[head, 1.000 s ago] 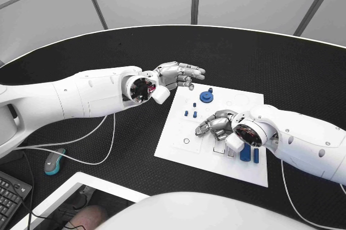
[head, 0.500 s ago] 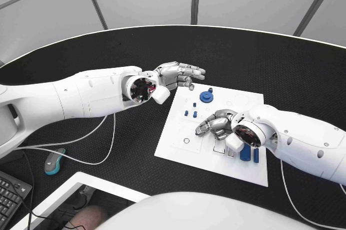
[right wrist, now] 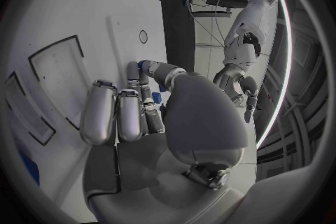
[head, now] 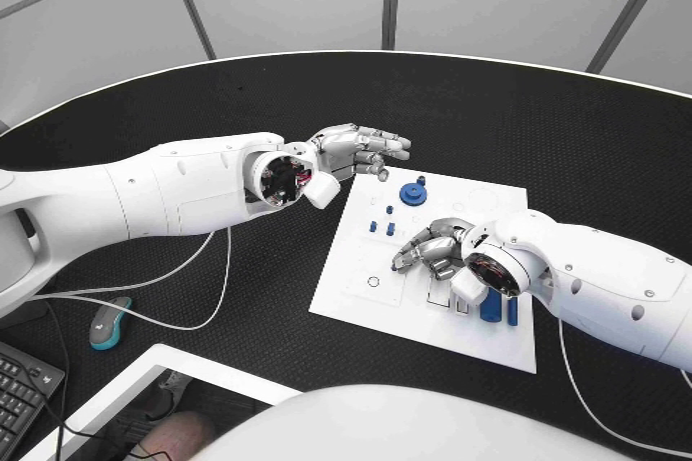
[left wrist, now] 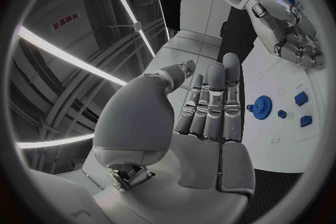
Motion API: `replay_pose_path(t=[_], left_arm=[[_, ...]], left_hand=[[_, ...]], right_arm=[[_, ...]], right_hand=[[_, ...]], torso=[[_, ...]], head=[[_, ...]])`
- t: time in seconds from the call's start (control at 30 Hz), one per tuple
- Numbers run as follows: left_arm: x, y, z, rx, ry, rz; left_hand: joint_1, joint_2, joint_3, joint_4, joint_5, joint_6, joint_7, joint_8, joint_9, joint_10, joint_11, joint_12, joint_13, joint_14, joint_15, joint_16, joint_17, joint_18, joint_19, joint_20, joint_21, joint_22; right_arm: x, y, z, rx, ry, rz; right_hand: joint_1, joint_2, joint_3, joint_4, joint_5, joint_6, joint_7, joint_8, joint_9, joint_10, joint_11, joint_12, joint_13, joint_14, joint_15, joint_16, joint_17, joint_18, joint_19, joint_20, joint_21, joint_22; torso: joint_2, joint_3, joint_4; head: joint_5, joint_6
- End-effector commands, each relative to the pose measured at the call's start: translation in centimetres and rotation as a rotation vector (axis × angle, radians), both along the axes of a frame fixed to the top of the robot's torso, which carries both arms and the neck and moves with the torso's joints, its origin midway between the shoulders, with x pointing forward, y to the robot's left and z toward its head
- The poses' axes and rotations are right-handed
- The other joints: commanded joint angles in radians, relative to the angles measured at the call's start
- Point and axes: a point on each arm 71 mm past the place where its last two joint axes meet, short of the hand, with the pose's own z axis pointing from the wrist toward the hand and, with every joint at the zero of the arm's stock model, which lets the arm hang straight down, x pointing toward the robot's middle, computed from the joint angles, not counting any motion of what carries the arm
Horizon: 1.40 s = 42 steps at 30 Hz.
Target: Assemble the parts on the task board
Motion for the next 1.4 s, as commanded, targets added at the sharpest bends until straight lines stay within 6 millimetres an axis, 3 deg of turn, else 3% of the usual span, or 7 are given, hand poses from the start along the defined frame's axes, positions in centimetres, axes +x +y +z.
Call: replay_pose_path(t=[0.03, 0.27, 0.57, 0.87, 1.4], left_arm=[[0.0, 0.0, 0.0, 0.0, 0.0, -0.001], [0.0, -0.1, 0.0, -0.001, 0.001, -0.004], [0.0, -0.1, 0.0, 0.002, 0.0, -0.011], [0.0, -0.1, 0.0, 0.002, 0.001, -0.013], [0.1, -0.1, -0.1, 0.003, 0.001, -0.013]], left_hand=[[0.003, 0.0, -0.006, 0.0, -0.002, -0.009, 0.005, -0.004, 0.0, -0.007, 0.002, 0.005, 0.001, -0.005, 0.0, 0.005, -0.002, 0.016, 0.0, 0.008, -0.004, -0.002], [0.002, 0.0, -0.006, 0.0, -0.003, -0.009, 0.005, -0.004, 0.0, -0.008, 0.002, 0.005, 0.001, -0.005, 0.0, 0.005, -0.002, 0.016, 0.0, 0.008, -0.004, -0.002], [0.001, 0.0, -0.007, 0.001, -0.003, -0.01, 0.005, -0.004, 0.0, -0.009, 0.002, 0.006, 0.001, -0.005, 0.0, 0.006, -0.002, 0.016, 0.0, 0.009, -0.004, -0.002], [0.001, 0.0, -0.008, 0.002, -0.004, -0.01, 0.005, -0.004, 0.001, -0.009, 0.002, 0.006, 0.001, -0.005, 0.001, 0.006, -0.002, 0.016, 0.0, 0.009, -0.004, -0.002], [0.001, 0.0, -0.008, 0.002, -0.004, -0.01, 0.005, -0.004, 0.001, -0.009, 0.002, 0.006, 0.001, -0.005, 0.001, 0.006, -0.002, 0.016, 0.0, 0.009, -0.004, -0.002]], right_arm=[[0.0, 0.0, 0.0, -0.009, -0.015, 0.009], [-0.2, 0.3, 0.2, -0.017, -0.037, 0.037], [-0.6, 0.4, 0.6, -0.025, -0.085, 0.067], [-0.9, -0.1, 0.8, -0.032, -0.1, 0.061], [-1.8, -0.8, 1.2, -0.018, -0.11, 0.059]], right_hand=[[-0.004, 0.003, 0.001, -0.005, 0.006, 0.002, 0.001, -0.002, -0.002, 0.003, 0.004, -0.007, -0.002, 0.032, -0.001, -0.006, -0.002, -0.114, 0.006, 0.01, -0.005, 0.123], [-0.008, -0.007, -0.025, -0.012, -0.001, -0.011, -0.006, -0.006, 0.003, 0.011, -0.003, 0.016, 0.015, 0.03, -0.005, -0.006, -0.002, -0.112, 0.002, 0.009, -0.017, 0.12], [-0.001, -0.02, -0.056, -0.025, -0.011, -0.043, -0.021, -0.035, -0.006, -0.042, -0.031, 0.163, 0.14, 0.03, -0.029, -0.004, 0.0, -0.111, 0.004, -0.012, -0.022, 0.122], [-0.006, -0.021, -0.047, -0.019, -0.005, -0.048, -0.019, -0.042, -0.008, -0.081, -0.033, 0.239, 0.2, 0.031, -0.03, -0.004, 0.001, -0.111, 0.005, -0.015, -0.026, 0.123], [-0.045, -0.047, -0.055, 0.004, 0.007, -0.081, -0.025, -0.058, -0.012, -0.098, -0.038, 0.302, 0.243, 0.042, -0.034, 0.009, 0.018, -0.115, 0.015, -0.02, -0.007, 0.132]], torso=[[0.0, 0.0002, 0.0002], [0.0, 0.0008, 0.0011], [0.0, 0.0015, 0.0012], [-0.001, 0.0017, 0.0006], [-0.001, 0.0004, -0.0004]], head=[[-0.001, 0.0], [-0.005, 0.0], [-0.009, 0.0], [-0.01, 0.0], [-0.013, 0.0]])
